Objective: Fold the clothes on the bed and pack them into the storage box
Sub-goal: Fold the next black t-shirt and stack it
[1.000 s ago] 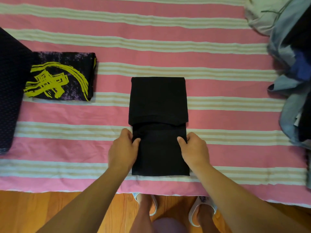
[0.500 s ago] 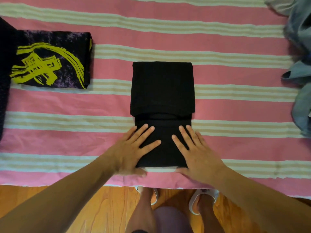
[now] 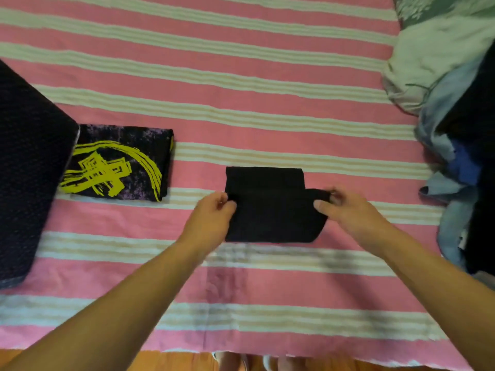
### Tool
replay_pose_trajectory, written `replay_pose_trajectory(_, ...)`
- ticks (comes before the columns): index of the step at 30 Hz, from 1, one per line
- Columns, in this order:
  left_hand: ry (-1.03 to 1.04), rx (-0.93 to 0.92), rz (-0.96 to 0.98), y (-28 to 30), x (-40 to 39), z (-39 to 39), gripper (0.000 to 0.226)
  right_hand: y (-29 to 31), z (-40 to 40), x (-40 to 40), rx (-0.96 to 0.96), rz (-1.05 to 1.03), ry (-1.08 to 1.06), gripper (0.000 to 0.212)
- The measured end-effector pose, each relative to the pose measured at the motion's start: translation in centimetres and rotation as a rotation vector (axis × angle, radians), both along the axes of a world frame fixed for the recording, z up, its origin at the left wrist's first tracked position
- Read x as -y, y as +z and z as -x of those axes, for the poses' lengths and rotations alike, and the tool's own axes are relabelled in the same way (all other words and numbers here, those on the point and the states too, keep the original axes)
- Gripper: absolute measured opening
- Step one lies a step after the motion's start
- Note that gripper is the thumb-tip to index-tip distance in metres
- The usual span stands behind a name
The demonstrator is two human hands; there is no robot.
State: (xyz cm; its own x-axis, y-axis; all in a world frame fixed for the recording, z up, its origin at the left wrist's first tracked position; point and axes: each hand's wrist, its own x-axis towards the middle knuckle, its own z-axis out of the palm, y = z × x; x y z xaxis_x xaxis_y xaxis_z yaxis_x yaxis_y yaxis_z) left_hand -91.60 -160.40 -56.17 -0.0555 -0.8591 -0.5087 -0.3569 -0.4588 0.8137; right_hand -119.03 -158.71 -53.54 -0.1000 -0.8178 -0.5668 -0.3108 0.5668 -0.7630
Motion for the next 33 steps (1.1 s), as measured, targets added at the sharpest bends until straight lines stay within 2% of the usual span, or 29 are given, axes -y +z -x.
replay_pose_trajectory(2,0.093,0.064,-0.047,-1.5,3.8,1.4,0.013,-1.9,0.0,3.4,0.147,-0.030,-0.080,0.022)
replay_pose_trajectory(3,0.152,0.108,-0.065,-3.0,4.9,1.9,0.015,-3.4,-0.4,4.4,0.142,-0.062,-0.087,0.023)
replay_pose_trajectory(5,0.276,0.198,-0.046,-5.0,5.2,2.5,0.021,-7.1,-1.1,5.3,0.003,-0.078,-0.085,0.019)
replay_pose_trajectory(7,0.285,0.374,0.145,-5.7,3.4,3.5,0.029,-10.4,-1.3,5.7,-0.173,-0.022,-0.115,0.017)
replay_pose_trajectory(9,0.048,0.590,0.462,-5.9,0.9,4.8,0.037,-11.6,-1.6,5.9,-0.248,0.063,-0.167,0.019)
replay_pose_trajectory(11,-0.290,0.737,0.644,-6.6,-0.8,6.2,0.045,-12.1,-1.8,6.0,-0.254,0.141,-0.217,0.021)
replay_pose_trajectory(13,-0.520,0.857,0.600,-8.0,-0.6,7.6,0.053,-12.4,-2.0,6.2,-0.290,0.143,-0.229,0.019)
replay_pose_trajectory(15,-0.560,0.956,0.445,-9.7,1.0,7.9,0.059,-12.6,-2.1,6.3,-0.360,0.112,-0.230,0.020)
replay_pose_trajectory(18,-0.597,1.044,0.310,-12.3,3.1,7.6,0.062,-12.4,-2.1,5.7,-0.679,0.265,-0.081,0.041)
replay_pose_trajectory(20,-0.600,1.063,0.310,-13.0,3.4,7.6,0.061,-12.3,-2.9,4.5,-0.784,0.400,0.150,0.054)
replay_pose_trajectory(21,-0.590,1.063,0.313,-13.1,3.6,7.6,0.061,-12.7,-3.3,4.1,-0.794,0.395,0.293,0.059)
replay_pose_trajectory(24,-0.610,0.999,0.272,-13.3,4.0,7.6,0.061,-15.4,-3.2,3.7,-0.840,0.227,0.550,0.069)
replay_pose_trajectory(26,-0.584,0.919,0.261,-12.8,4.3,7.3,0.061,-16.2,-2.6,4.3,-0.854,0.184,0.548,0.070)
replay_pose_trajectory(29,-0.275,0.793,0.214,-10.9,3.7,6.9,0.058,-14.5,-2.9,5.0,-0.774,0.126,0.493,0.068)
replay_pose_trajectory(31,-0.148,0.627,0.097,-9.7,3.2,6.7,0.056,-12.9,-3.6,4.7,-0.694,0.060,0.313,0.067)
replay_pose_trajectory(33,-0.177,0.464,-0.004,-9.1,3.8,6.1,0.055,-11.5,-4.2,4.2,-0.559,-0.038,0.123,0.069)
